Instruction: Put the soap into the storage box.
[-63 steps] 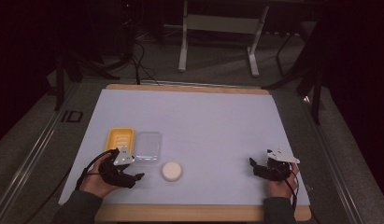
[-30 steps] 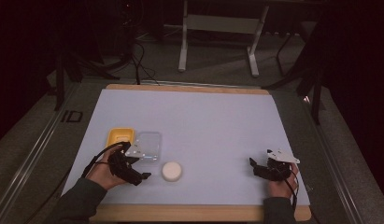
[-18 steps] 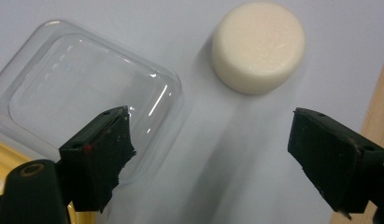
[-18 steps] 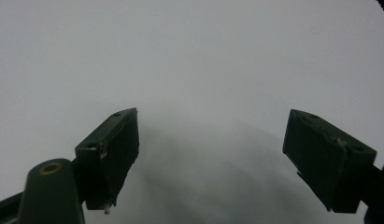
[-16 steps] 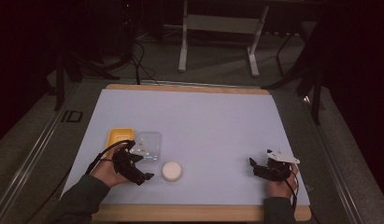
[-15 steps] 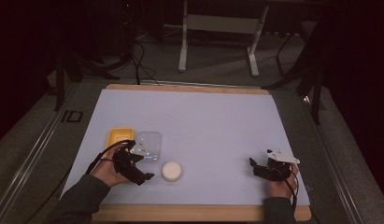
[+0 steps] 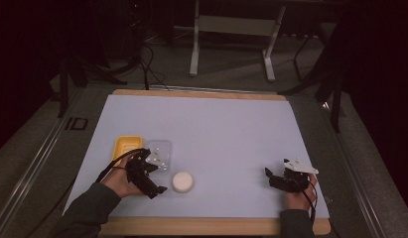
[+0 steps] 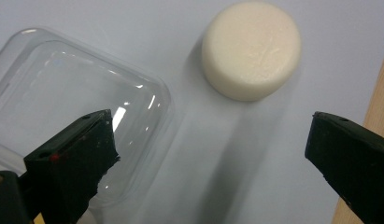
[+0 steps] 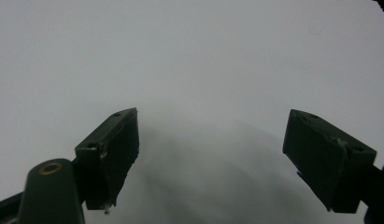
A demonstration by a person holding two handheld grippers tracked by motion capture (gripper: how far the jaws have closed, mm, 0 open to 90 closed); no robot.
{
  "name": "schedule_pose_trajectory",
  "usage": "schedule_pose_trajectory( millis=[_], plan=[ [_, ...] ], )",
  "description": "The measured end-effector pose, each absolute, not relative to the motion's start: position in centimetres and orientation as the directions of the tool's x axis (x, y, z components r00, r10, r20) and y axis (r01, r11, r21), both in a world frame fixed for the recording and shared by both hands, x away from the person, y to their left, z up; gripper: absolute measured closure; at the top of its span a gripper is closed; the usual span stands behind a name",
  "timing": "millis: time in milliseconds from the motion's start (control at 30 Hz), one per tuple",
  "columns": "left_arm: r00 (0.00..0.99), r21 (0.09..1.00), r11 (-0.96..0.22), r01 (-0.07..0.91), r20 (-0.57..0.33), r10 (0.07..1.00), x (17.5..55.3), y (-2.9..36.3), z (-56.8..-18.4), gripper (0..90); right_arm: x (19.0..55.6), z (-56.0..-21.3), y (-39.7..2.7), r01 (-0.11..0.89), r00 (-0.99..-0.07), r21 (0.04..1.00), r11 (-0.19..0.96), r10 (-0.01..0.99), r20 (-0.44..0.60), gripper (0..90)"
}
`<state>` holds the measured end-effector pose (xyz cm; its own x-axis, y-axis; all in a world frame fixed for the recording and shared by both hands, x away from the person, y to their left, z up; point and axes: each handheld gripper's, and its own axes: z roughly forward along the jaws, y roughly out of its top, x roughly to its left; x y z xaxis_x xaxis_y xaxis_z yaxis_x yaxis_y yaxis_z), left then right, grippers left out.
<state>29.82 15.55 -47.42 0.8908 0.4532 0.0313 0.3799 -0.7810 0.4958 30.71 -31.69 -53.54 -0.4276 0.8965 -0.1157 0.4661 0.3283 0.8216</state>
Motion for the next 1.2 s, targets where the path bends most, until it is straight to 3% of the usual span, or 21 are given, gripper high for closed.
schedule_pose_trajectory(
  millis=[500,867,1200],
  plan=[
    [0.903,0.495,-0.791,0.359,0.028,0.428,30.4,14.7,-47.1,5.1,30.7,-53.5,-31.7,0.464,-0.427,0.823,0.327,0.897,-0.115,18.1],
    [0.917,0.492,-0.804,0.334,0.028,0.398,30.6,14.0,-47.1,12.5,30.7,-53.5,-31.7,0.465,-0.427,0.823,0.327,0.897,-0.116,18.1],
    [0.925,0.473,-0.821,0.32,0.031,0.378,30.8,13.2,-47.1,12.7,30.7,-53.5,-31.7,0.465,-0.427,0.822,0.329,0.897,-0.117,18.1]
  ],
)
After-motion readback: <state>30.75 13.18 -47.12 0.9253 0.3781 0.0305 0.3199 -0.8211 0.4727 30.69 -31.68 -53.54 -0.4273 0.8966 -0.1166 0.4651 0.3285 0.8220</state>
